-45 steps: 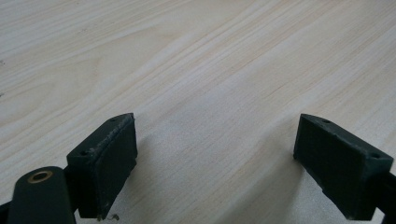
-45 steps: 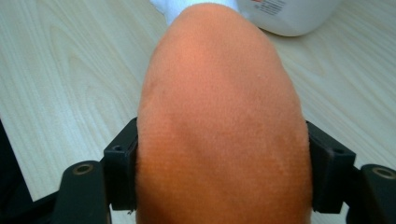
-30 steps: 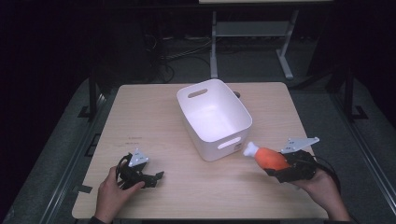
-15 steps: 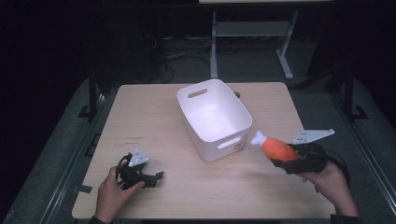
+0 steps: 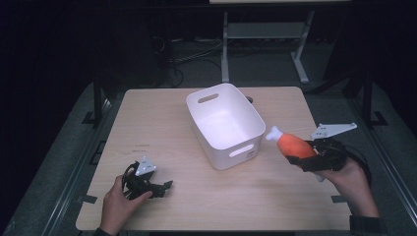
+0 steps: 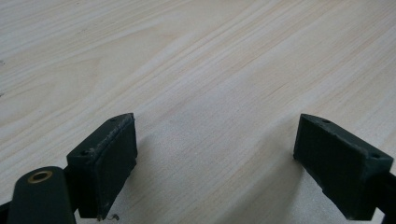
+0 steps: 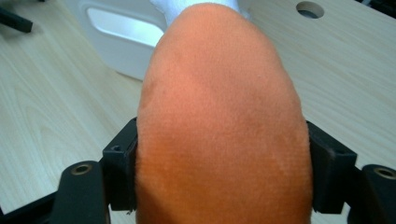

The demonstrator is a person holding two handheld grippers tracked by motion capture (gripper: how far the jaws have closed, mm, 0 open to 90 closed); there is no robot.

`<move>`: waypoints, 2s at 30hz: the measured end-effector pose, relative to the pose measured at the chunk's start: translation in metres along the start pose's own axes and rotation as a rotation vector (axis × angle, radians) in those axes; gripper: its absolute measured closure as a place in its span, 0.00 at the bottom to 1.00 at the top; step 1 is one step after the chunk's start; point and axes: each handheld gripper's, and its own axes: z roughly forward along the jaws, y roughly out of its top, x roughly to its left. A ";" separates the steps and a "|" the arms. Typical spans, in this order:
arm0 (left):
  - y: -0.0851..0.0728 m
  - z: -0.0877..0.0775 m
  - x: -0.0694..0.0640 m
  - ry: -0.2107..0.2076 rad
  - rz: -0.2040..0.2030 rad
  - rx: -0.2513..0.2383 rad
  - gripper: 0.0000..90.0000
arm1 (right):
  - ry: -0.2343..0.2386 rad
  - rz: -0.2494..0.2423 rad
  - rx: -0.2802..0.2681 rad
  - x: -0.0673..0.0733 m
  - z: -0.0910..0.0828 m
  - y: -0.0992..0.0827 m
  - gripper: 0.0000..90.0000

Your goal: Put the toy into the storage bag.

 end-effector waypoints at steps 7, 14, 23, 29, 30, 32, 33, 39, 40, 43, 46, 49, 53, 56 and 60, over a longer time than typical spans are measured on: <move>0.000 0.000 0.000 0.001 0.003 0.001 0.14 | -0.010 0.004 0.003 0.000 -0.002 0.016 0.30; 0.000 0.000 0.000 0.000 0.001 0.001 0.14 | -0.012 0.005 0.003 0.000 -0.001 0.033 0.30; 0.000 0.000 0.000 0.001 0.002 0.001 0.14 | -0.012 0.004 0.008 0.000 0.005 0.051 0.30; 0.000 0.000 0.000 0.001 0.003 0.002 0.14 | -0.002 0.004 0.011 0.001 0.012 0.062 0.30; 0.000 0.000 0.000 0.001 0.003 0.002 0.14 | -0.002 0.005 0.011 0.001 0.014 0.064 0.30; 0.000 0.000 0.000 0.001 0.003 0.002 0.14 | 0.000 -0.001 0.012 0.002 0.015 0.069 0.30; 0.000 0.000 0.000 0.001 0.003 0.002 0.14 | 0.004 -0.002 0.013 0.003 0.017 0.072 0.30; 0.000 0.000 0.000 0.002 0.003 0.001 0.14 | 0.009 -0.012 0.013 0.006 0.024 0.087 0.30; 0.000 0.000 0.000 0.002 0.002 0.000 0.14 | 0.011 -0.013 0.013 0.007 0.025 0.089 0.30; 0.000 0.000 0.000 0.002 0.002 0.000 0.14 | 0.014 -0.013 0.013 0.009 0.028 0.095 0.30; 0.000 0.000 0.000 0.002 0.003 0.001 0.14 | 0.016 -0.028 0.012 0.010 0.032 0.101 0.30; 0.000 0.000 0.000 0.002 0.002 0.000 0.14 | 0.018 -0.029 0.016 0.013 0.035 0.108 0.30; 0.000 0.000 0.000 0.001 0.002 -0.001 0.14 | 0.018 -0.038 0.020 0.017 0.041 0.117 0.30; 0.000 0.000 0.000 0.002 0.003 0.000 0.14 | 0.017 -0.027 0.022 0.020 0.044 0.124 0.30; 0.000 0.000 0.000 0.002 0.002 0.000 0.14 | 0.017 -0.027 0.025 0.024 0.050 0.133 0.30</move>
